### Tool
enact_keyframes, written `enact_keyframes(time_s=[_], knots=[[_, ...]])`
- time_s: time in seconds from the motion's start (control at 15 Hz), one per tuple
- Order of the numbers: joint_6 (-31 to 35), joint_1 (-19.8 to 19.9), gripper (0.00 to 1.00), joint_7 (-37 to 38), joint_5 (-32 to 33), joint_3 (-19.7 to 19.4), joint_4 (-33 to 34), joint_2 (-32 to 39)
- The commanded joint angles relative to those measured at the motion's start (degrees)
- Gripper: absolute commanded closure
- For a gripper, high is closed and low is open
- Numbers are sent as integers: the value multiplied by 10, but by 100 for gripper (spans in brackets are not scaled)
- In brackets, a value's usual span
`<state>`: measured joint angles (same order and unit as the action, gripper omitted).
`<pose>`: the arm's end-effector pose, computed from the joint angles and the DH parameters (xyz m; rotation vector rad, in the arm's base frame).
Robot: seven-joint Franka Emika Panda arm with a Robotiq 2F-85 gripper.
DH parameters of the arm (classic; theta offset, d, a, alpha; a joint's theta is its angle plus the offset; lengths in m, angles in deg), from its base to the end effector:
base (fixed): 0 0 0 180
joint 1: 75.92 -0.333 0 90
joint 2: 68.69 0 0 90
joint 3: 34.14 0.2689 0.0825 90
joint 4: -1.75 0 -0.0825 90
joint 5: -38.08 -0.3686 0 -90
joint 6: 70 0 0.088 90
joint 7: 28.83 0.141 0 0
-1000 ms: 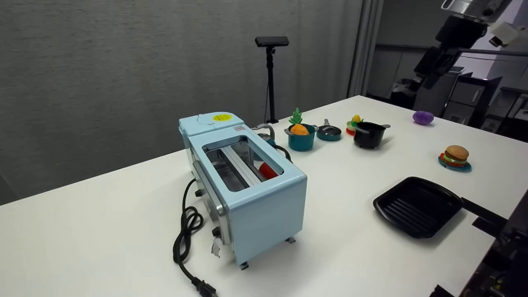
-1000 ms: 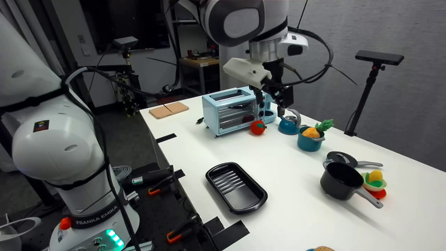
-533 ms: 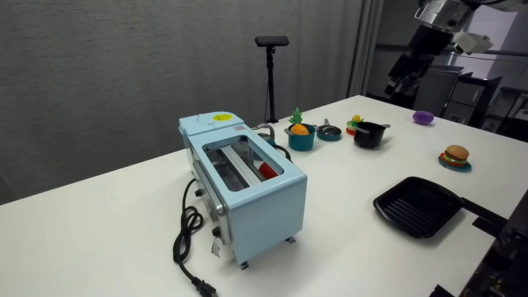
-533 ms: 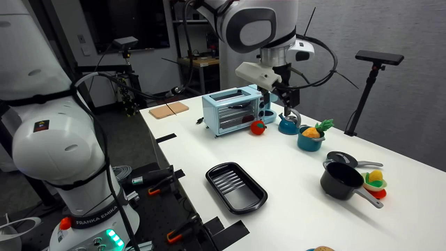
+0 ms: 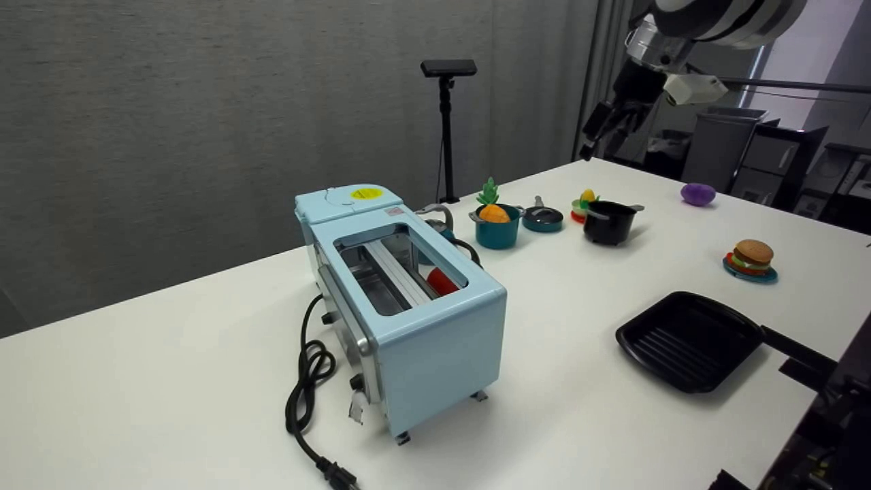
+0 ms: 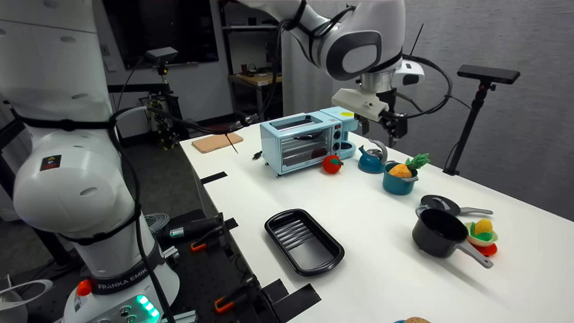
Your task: Take the pineapple plush toy out of the blue pot and put it on the counter
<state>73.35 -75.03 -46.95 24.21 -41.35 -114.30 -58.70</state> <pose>0.5953 -0.0804 0.3260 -3.0217 -0.0116 -0.5029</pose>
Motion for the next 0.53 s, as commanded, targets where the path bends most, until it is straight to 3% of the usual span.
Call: enact_keyframes(time_s=[0.0,0.47], knots=[[12,33,0,-5,-12,35,101,95],[9,52,0,22,9,75,245,226]])
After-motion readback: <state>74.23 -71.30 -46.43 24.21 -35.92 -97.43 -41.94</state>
